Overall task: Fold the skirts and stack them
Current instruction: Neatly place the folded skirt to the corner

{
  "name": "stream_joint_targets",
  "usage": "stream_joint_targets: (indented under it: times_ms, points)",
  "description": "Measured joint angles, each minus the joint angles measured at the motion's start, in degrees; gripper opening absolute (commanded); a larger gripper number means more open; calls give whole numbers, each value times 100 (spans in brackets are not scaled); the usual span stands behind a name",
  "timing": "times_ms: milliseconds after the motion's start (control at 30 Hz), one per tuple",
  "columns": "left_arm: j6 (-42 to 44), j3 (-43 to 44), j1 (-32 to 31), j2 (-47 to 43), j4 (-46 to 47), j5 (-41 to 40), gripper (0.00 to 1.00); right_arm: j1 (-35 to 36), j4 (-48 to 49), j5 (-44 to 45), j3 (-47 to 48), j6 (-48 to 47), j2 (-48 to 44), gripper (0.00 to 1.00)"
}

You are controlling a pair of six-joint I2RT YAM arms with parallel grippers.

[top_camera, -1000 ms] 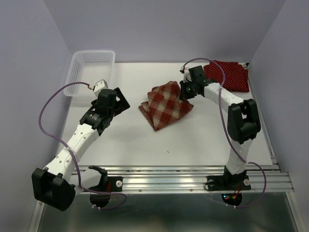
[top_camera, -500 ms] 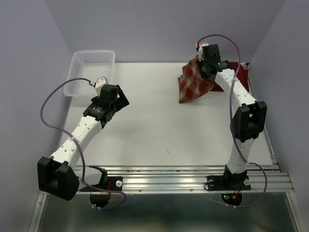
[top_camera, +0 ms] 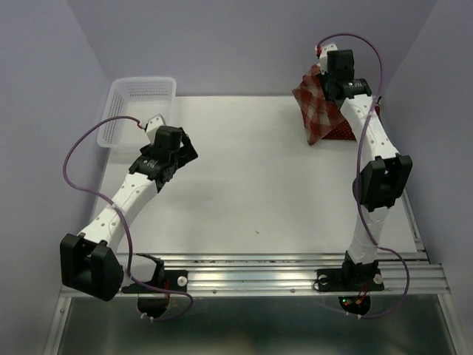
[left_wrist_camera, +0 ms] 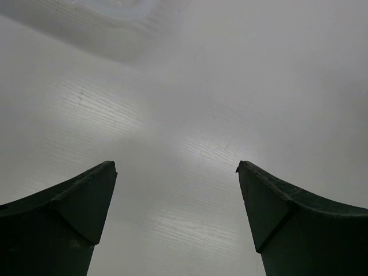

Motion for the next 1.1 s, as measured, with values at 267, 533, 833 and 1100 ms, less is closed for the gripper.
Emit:
stream_joint_targets:
  times_ms: [267, 533, 833, 1100]
  points:
    - [24, 26, 2, 17, 0, -4, 99, -20, -44, 142, 807, -153, 109, 1]
    - [31, 26, 39, 17, 0, -4, 99, -81, -28, 271, 1139, -170, 297, 1]
    - [35, 118, 74, 214, 2, 0, 99, -704, -24, 39, 1134, 138, 544, 1]
    - [46, 269, 76, 557, 9, 15, 99, -1403, 7, -407, 1152, 483, 1204, 1]
